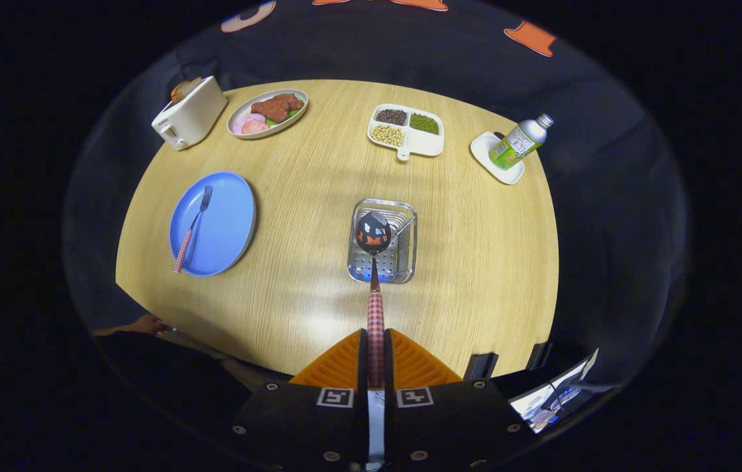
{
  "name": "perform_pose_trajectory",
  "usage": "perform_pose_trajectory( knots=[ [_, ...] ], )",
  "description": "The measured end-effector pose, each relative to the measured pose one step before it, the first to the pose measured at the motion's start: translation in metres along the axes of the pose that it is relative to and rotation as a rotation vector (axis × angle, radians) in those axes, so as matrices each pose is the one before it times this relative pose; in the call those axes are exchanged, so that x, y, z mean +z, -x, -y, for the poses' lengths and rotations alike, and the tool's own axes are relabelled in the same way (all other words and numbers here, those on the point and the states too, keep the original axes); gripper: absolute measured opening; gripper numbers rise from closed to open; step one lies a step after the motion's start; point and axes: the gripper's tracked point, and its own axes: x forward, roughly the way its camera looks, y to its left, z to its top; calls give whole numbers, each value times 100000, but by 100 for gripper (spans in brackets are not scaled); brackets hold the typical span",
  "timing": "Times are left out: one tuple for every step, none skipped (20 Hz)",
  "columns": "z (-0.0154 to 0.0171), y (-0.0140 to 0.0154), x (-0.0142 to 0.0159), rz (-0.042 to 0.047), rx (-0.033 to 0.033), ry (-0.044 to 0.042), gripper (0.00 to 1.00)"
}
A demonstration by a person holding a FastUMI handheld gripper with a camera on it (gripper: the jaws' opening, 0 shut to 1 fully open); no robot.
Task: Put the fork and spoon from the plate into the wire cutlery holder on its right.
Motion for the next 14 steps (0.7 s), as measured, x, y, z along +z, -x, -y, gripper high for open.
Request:
perform_pose_trajectory(
  knots=[
    [401,-264,-1,-1330,-571,416,9],
    [224,-389,96,-1618,-305,-361,9],
    [-56,-277,-21,-2313,723,-262,9],
    [17,-354,-109,-2739,755,-526,9],
    [-55,-325,196,-1611,916,169,9],
    [61,-196,208,-1160,407,-222,10],
    [89,-88,354,-867,362,2,10],
    [86,-228,555,-125,254,-300,11],
    [74,-197,431,-843,411,-241,10],
    [-12,-191,149,-1256,944,-289,11],
    [49,-102,435,-557,607,-608,11],
    [102,-249,529,-501,42,-308,12],
    [135,-142,318,-595,45,-381,12],
    [48,-128,429,526,8,-198,12]
  ],
)
